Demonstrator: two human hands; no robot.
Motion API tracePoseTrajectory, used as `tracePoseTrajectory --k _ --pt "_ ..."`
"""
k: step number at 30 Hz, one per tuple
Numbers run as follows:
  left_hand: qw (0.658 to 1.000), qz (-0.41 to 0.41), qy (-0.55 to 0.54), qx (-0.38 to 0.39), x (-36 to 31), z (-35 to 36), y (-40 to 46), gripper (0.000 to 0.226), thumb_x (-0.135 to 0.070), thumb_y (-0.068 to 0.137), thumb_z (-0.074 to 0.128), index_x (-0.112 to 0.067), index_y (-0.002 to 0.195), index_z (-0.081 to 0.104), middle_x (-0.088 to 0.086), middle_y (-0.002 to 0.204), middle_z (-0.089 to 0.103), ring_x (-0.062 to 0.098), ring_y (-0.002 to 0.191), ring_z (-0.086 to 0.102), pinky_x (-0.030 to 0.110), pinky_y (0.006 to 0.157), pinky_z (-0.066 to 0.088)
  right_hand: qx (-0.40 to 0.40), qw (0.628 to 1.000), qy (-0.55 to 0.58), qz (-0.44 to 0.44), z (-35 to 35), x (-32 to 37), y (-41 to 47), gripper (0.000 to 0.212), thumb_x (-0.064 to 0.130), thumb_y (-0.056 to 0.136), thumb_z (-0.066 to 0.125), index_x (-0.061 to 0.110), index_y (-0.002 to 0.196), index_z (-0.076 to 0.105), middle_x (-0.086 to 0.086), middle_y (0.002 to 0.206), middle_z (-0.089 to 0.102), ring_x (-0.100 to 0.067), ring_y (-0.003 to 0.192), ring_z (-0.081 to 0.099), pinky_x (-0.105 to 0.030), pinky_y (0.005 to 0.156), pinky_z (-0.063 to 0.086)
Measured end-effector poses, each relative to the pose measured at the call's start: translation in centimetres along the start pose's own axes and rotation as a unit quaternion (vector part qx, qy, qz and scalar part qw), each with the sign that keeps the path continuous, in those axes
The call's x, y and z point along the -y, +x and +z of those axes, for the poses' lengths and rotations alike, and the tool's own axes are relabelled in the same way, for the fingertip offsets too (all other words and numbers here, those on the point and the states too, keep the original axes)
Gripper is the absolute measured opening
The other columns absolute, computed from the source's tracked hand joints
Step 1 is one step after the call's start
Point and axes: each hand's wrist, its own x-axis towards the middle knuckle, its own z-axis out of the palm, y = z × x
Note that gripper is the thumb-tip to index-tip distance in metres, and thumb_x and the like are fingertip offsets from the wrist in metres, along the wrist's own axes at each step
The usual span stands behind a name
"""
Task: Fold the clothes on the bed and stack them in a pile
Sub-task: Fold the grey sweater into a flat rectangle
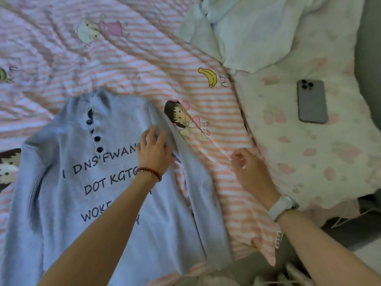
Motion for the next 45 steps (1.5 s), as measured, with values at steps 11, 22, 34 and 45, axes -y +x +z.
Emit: tracePoseTrajectory --k 11,22,34,45 --pt "0.946 0.213 0.128 0.208 -2.0 -0.1 8.5 0.024 -0.032 0.091 0.053 -0.03 0.113 0.065 -0.012 0.135 0.049 0.015 0.137 0.024 0.056 0.111 -0.005 0.129 0.978 -0.162 0.027 7.0 -0.4 0.1 0.021 0.026 0.088 0.046 0.011 0.101 0.052 -0.008 0.102 0.057 -0.029 0.091 0.055 -0.032 0.065 0.033" --pt "0.978 0.116 0.093 0.148 -9.1 2.0 13.2 0.03 -0.036 0.096 0.038 -0.021 0.107 0.063 0.006 0.112 0.061 0.032 0.107 0.051 0.045 0.104 0.027 -0.028 0.988 0.03 0.151 -5.8 -3.7 10.3 0.014 0.024 0.093 0.045 0.012 0.094 0.054 -0.005 0.085 0.062 -0.025 0.077 0.055 -0.031 0.067 0.041" --pt "0.99 0.096 -0.084 0.064 -10.5 3.4 4.9 0.026 -0.02 0.085 0.063 -0.013 0.11 0.066 0.011 0.114 0.058 0.033 0.11 0.049 0.042 0.09 0.035 -0.041 0.959 -0.227 0.164 2.8 -4.1 1.9 0.049 0.047 0.076 0.065 0.006 0.101 0.056 -0.013 0.099 0.059 -0.031 0.097 0.055 -0.04 0.074 0.043" --pt "0.868 -0.129 -0.426 0.22 -4.5 -2.8 -1.6 0.02 -0.024 0.096 0.045 -0.024 0.105 0.064 -0.007 0.112 0.064 0.005 0.11 0.055 0.031 0.1 0.04 0.012 0.997 0.074 -0.016 -1.2 3.5 -0.2 0.023 0.011 0.089 0.051 0.017 0.072 0.036 0.005 0.051 0.033 -0.018 0.048 0.035 -0.03 0.049 0.025"
